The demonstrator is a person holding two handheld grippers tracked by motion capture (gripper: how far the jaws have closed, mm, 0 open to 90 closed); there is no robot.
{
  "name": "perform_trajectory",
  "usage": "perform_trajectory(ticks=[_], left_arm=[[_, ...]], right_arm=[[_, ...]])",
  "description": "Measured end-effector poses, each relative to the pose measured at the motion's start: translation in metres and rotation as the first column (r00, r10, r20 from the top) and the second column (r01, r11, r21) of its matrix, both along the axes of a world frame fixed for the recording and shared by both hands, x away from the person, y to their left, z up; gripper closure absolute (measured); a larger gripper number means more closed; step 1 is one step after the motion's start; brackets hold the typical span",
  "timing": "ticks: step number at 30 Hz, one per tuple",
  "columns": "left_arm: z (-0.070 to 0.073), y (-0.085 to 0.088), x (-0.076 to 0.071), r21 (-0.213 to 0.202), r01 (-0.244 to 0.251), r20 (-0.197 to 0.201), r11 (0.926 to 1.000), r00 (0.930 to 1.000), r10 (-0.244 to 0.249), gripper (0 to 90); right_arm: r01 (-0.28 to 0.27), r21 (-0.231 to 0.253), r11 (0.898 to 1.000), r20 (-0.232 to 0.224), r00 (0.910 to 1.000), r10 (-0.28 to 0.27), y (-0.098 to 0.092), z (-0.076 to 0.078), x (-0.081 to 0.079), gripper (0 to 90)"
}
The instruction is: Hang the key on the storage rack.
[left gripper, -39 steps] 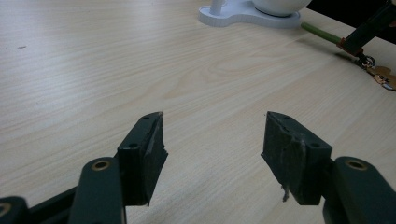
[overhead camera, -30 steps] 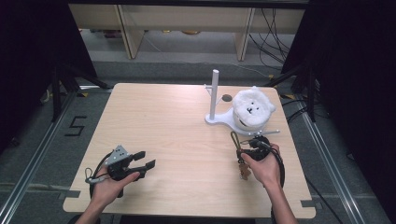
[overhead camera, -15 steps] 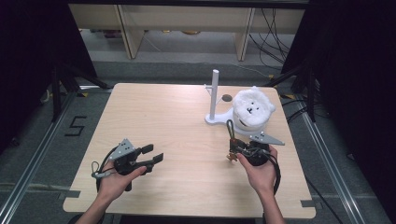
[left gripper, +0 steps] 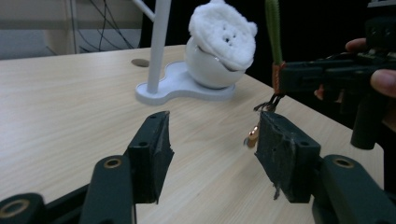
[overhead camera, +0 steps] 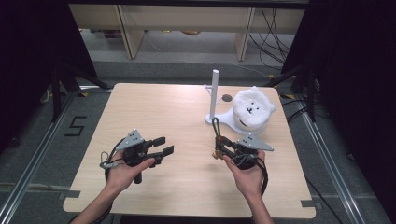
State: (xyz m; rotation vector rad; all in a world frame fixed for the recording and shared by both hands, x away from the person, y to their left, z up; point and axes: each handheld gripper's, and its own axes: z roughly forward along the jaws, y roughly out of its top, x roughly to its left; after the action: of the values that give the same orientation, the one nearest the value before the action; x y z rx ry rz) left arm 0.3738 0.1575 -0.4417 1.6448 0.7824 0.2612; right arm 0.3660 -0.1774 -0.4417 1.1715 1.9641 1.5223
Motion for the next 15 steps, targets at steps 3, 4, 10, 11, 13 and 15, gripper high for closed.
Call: perform_trajectory(ticks=[3, 4, 10, 11, 13, 15], left_arm=[[0.006, -0.007, 0.003, -0.013, 0.017, 0.003, 0.9998, 0.9999, -0.017, 45.5], [0.008, -0.01, 0.005, -0.02, 0.024, 0.002, 0.9995, 0.9997, -0.024, 46.7], [0.016, -0.028, 0.012, -0.042, 0.069, -0.006, 0.9967, 0.9976, -0.069, 52.2], [0.018, -0.033, 0.014, -0.049, 0.081, -0.019, 0.9955, 0.9964, -0.082, 53.5], [0.019, -0.038, 0.018, -0.062, 0.086, -0.031, 0.9943, 0.9956, -0.088, 56.2], [0.02, -0.041, 0.021, -0.07, 0.091, -0.042, 0.9934, 0.9946, -0.094, 59.0]], right_arm=[[-0.01, 0.002, 1.0, 0.007, 0.9999, 0.01, 0.005, 0.0, 0.0, 69.1], [-0.008, 0.007, 1.0, 0.01, 0.9999, 0.008, 0.009, 0.0, 0.0, 69.1], [-0.042, 0.0, 0.999, 0.032, 0.9986, 0.042, 0.027, -0.002, -0.001, 69.1], [-0.039, 0.012, 0.999, 0.033, 0.9987, 0.038, 0.031, -0.002, -0.002, 69.1], [-0.052, -0.003, 0.999, 0.053, 0.9973, 0.052, 0.034, -0.002, -0.001, 69.1], [-0.058, 0.001, 0.998, 0.057, 0.9967, 0.058, 0.037, -0.002, -0.001, 69.1]])
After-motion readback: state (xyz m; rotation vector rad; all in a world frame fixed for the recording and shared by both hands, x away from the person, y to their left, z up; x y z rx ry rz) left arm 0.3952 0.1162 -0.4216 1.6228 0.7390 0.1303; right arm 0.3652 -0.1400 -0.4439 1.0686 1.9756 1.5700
